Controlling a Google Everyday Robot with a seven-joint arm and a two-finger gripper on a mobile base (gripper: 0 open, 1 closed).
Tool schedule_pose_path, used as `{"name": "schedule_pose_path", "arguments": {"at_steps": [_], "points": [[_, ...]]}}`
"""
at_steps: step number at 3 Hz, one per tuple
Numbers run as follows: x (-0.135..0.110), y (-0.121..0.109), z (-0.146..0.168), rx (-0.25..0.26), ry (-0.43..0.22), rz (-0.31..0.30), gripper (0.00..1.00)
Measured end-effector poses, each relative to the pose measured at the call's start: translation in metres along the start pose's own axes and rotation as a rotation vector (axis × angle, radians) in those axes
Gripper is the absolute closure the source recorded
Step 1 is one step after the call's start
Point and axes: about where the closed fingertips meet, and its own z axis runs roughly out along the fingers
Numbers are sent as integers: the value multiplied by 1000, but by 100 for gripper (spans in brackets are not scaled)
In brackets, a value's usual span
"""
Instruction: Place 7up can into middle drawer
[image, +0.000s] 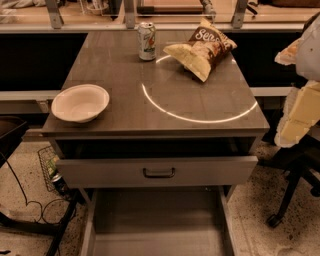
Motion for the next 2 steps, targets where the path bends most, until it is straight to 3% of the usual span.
{"name": "schedule_pose_path", "arguments": {"at_steps": [1,2], "points": [[0,0,0,0,0,0,0],[-7,-13,11,34,-52,37,0]]}}
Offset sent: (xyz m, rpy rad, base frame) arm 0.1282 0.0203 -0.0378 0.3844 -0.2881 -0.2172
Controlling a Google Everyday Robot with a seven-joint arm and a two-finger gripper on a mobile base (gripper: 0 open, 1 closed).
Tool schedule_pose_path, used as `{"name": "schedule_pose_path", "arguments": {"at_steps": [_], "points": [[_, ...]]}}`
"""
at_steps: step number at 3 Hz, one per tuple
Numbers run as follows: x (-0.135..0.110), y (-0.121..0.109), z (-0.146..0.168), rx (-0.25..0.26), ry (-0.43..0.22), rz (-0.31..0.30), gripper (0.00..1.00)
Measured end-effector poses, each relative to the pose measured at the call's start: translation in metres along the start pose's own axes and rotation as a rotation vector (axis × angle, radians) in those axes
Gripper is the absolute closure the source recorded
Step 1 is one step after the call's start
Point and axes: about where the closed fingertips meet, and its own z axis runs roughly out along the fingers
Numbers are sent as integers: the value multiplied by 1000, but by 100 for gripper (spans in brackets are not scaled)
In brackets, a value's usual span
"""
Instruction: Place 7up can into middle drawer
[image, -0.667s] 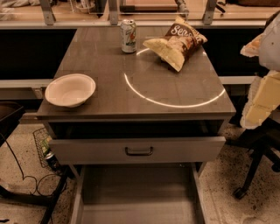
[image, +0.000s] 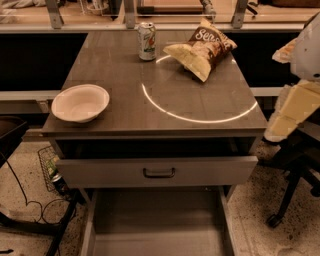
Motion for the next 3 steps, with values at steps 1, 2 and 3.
{"name": "schedule_pose_path", "arguments": {"at_steps": [1,2,3], "points": [[-11,-32,40,27,-156,149,0],[-24,-72,74,49,-383,264,0],[-50,-121,75,134,-669,278,0]]}}
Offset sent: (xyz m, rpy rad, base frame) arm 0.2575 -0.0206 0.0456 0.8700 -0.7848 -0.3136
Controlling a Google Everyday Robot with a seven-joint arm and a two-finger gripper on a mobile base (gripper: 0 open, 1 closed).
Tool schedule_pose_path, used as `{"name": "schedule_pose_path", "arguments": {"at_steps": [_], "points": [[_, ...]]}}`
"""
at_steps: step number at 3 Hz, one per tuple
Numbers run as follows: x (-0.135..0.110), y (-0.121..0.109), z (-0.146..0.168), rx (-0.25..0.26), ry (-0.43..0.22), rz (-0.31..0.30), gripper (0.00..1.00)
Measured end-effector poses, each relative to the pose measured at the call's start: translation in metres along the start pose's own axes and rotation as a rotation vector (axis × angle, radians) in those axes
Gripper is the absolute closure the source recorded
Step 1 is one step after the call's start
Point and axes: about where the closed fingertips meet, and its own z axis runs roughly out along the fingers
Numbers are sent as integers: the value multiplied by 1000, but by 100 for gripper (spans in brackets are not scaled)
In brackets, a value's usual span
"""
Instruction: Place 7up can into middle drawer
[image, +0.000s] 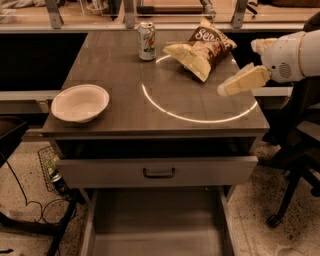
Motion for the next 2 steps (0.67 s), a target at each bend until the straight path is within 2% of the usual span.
{"name": "schedule_pose_path", "arguments": {"at_steps": [1,2], "points": [[-49,-45,5,109,-265,-55,0],[-77,-59,11,179,-350,-117,0]]}}
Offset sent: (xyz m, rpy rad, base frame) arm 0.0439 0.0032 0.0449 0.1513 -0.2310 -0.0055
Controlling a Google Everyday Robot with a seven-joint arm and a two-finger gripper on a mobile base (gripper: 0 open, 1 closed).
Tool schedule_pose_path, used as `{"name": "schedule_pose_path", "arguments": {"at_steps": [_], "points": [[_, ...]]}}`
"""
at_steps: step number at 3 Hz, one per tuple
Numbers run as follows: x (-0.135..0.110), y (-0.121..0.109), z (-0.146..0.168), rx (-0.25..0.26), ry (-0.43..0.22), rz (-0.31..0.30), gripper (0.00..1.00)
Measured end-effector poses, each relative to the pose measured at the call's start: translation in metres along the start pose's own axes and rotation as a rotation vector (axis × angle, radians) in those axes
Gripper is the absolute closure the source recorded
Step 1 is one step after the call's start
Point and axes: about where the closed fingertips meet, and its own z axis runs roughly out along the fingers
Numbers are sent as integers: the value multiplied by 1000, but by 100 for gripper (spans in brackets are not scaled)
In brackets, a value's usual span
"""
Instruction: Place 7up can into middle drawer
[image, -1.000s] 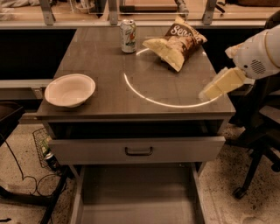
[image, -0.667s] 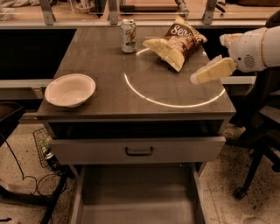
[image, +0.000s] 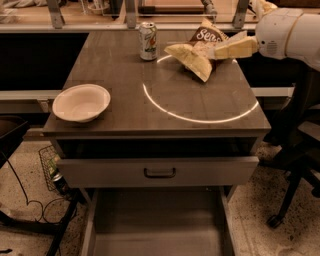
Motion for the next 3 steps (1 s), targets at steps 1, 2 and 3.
{"name": "schedule_pose_path", "arguments": {"at_steps": [1,2,3], "points": [[1,0,1,2,3,4,0],[3,5,20,17,-10,63,0],[2,20,74,32,-62,153,0]]}}
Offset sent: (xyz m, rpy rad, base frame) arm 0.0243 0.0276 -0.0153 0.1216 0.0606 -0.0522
